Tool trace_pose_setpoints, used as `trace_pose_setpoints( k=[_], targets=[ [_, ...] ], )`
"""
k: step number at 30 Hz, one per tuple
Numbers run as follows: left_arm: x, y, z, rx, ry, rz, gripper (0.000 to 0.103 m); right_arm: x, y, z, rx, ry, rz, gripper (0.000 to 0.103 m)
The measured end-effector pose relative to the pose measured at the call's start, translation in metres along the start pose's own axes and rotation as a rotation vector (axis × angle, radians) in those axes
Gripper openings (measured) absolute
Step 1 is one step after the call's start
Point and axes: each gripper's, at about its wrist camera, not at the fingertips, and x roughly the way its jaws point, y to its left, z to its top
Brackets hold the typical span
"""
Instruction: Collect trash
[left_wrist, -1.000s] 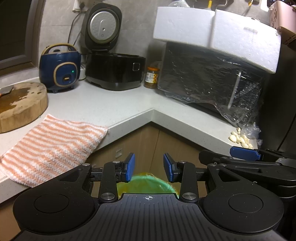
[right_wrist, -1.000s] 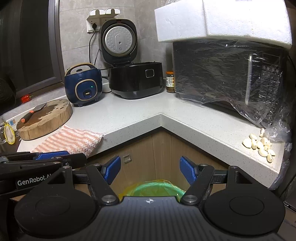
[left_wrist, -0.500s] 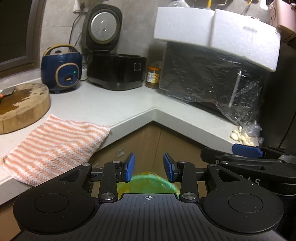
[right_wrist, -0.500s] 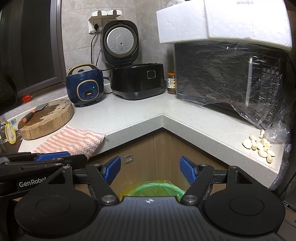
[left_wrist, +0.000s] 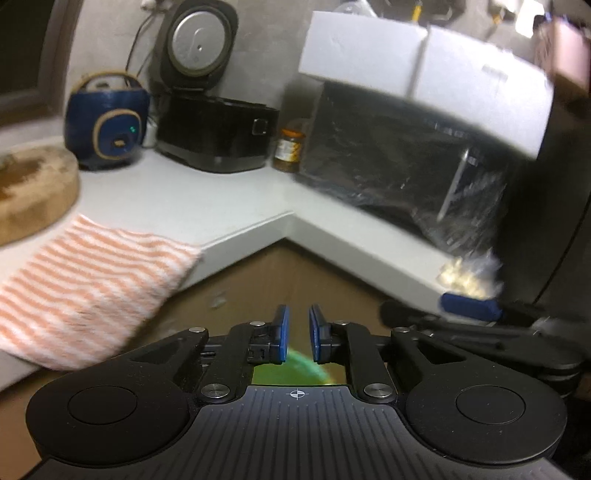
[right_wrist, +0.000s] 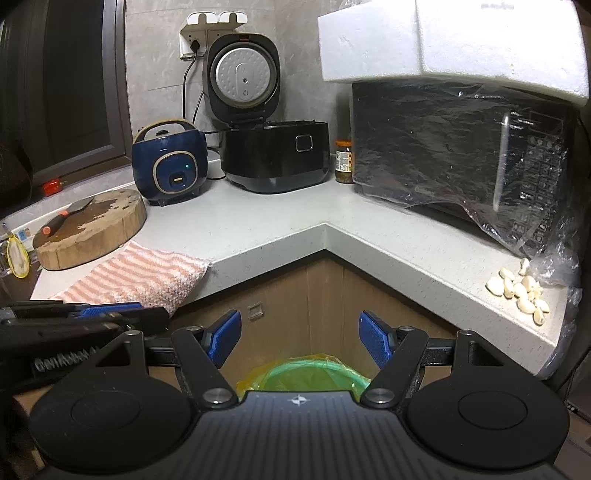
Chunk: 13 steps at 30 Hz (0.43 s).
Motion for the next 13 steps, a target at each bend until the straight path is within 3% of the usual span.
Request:
trace_pose_setpoints(
  k=[2, 5, 8, 11, 13],
  targets=[
    [0.004, 0.001, 0.007, 0.004, -0.036, 0.037, 0.015, 0.004, -0.002, 0.004, -0.004, -0.004, 0.014, 0.071],
    [0.016, 0.006, 0.022, 0.047, -0.117, 0.215, 0.015, 0.017, -0.012, 0.021, -0.032, -0.015, 0.082, 0.071],
    [0.037, 0.034, 0.047, 0.024, -0.128, 0.198, 0.016, 0.046, -0.027, 0.054, -0.125, -0.042, 0.102, 0.071],
    [0.066, 0.068, 0.070, 0.020, -0.135, 0.285, 0.016, 0.103, -0.054, 0.105, -0.208, -0.058, 0.061, 0.079],
    [0.085, 0.093, 0.083, 0.001, -0.124, 0.341, 0.016, 0.154, -0.073, 0.134, -0.261, -0.007, 0.020, 0.081]
  ],
)
